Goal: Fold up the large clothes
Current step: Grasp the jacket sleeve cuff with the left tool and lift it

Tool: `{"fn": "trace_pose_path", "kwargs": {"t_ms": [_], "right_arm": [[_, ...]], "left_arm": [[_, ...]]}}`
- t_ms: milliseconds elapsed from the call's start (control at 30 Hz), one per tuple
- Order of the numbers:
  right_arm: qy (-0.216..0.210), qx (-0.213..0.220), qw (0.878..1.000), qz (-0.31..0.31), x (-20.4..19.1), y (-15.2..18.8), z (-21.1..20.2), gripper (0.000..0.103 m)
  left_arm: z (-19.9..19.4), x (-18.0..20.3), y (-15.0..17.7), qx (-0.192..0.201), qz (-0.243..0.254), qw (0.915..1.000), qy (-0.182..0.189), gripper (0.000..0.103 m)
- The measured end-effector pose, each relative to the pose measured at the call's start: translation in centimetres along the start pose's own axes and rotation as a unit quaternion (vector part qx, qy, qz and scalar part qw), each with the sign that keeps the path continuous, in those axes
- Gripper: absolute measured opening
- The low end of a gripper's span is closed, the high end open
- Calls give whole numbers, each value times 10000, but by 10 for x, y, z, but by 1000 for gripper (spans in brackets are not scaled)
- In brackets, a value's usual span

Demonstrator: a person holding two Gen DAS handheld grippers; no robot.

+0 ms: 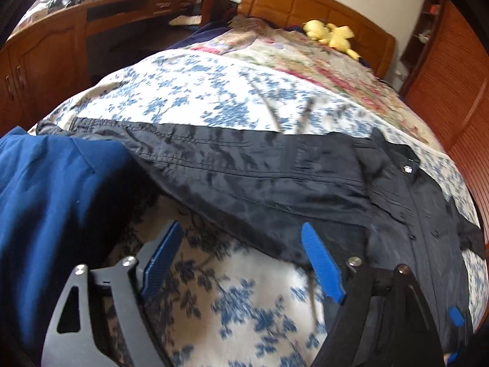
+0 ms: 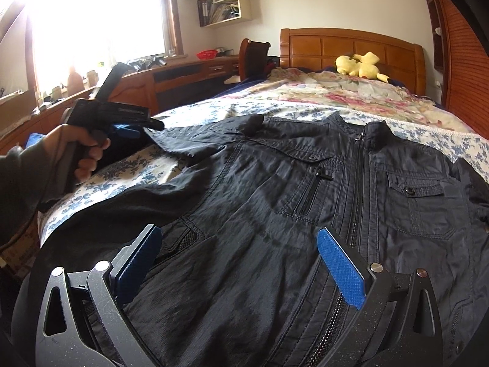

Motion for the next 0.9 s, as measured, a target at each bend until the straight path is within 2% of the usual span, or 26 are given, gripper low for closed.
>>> {"fn": "trace_pose_path", "kwargs": {"t_ms": [133, 233, 300, 333, 400, 567, 733, 900], "right_arm": [[-6, 4, 10000, 10, 0, 0, -1, 103], [-5, 4, 10000, 12, 0, 0, -1, 103], [-13, 16, 10000, 20, 0, -1, -1, 103], [-15, 21, 10000, 22, 0, -1, -1, 103], [-18, 19, 10000, 27, 0, 0, -1, 103], [-20, 34, 10000, 24, -2, -1, -2, 103], [-25, 73, 10000, 36, -3, -1, -3, 103], [-25, 98, 9999, 40, -3, -1, -4, 103]], "left_arm": [[23, -14, -2, -163, -266, 9995, -63, 67], [26, -21, -7, 60, -346, 9994, -8, 59], [30, -23, -10, 41, -375, 9993, 5, 27], [31, -23, -11, 42, -391, 9992, 21, 22], [30, -20, -16, 81, -370, 9993, 10, 4], [12, 7, -26, 316, 158, 9990, -263, 0], [-24, 64, -29, 510, 833, 9952, -44, 0], [-61, 126, -14, 619, 1538, 9856, 319, 0]]}}
Point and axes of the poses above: each gripper's, at about its wrist camera, not at the fingertips, and z roughly the way its jaws point, x to its right, y to its underside, the point moved 8 cm from there along z, roughly the way its jaws point, and after that the axes turned 3 degrees about -x, right-handed, at the moved point
